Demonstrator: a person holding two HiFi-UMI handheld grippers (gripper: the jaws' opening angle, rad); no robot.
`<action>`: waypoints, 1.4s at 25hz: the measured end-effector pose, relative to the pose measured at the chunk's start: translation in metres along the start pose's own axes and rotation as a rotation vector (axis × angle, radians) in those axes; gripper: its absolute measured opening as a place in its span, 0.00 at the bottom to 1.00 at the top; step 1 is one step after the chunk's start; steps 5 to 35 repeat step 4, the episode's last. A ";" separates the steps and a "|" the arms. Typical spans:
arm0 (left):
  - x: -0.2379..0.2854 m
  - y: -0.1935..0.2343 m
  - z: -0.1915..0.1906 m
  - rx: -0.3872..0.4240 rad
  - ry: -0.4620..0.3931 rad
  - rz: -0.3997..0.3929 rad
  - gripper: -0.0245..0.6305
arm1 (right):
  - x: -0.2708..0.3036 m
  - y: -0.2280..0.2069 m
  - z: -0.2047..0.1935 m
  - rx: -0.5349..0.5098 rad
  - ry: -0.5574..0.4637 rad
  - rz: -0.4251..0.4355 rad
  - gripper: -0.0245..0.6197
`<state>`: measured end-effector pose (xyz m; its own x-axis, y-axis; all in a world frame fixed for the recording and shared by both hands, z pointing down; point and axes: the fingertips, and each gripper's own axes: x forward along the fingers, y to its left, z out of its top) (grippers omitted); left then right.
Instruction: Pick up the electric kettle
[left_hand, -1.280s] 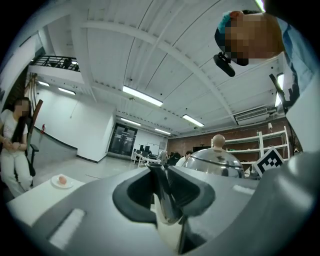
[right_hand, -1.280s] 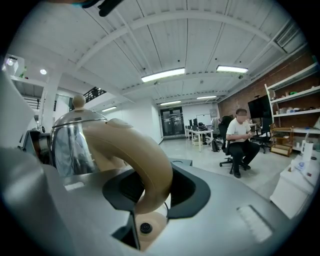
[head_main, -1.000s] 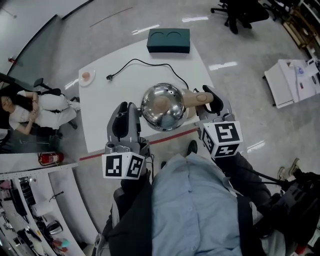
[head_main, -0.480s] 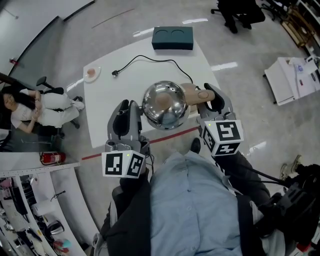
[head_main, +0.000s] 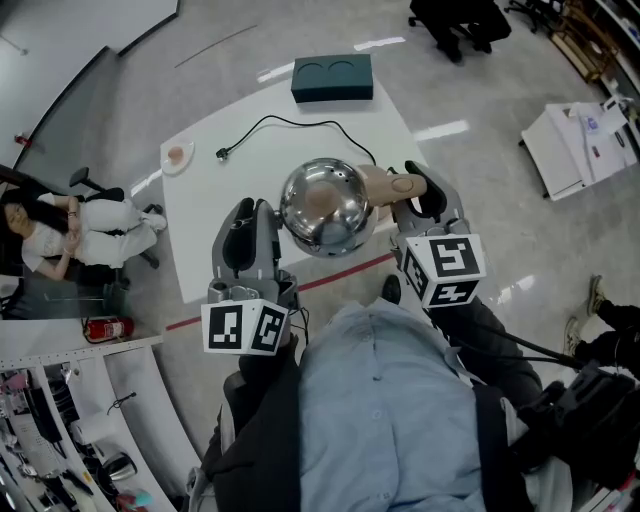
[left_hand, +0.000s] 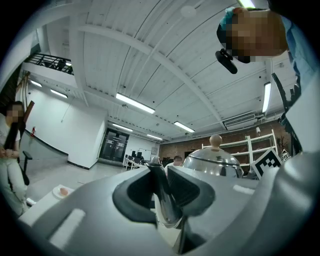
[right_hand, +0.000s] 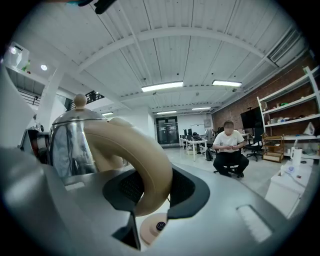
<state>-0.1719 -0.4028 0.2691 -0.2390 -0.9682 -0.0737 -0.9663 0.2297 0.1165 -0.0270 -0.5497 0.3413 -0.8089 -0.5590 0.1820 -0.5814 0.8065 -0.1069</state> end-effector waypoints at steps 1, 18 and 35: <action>0.000 -0.001 0.000 0.000 -0.001 -0.001 0.15 | -0.001 -0.001 0.000 0.000 0.000 0.000 0.25; 0.000 -0.004 -0.002 -0.001 -0.002 -0.003 0.15 | -0.002 -0.004 -0.001 -0.001 0.001 -0.001 0.25; 0.000 -0.004 -0.002 -0.001 -0.002 -0.003 0.15 | -0.002 -0.004 -0.001 -0.001 0.001 -0.001 0.25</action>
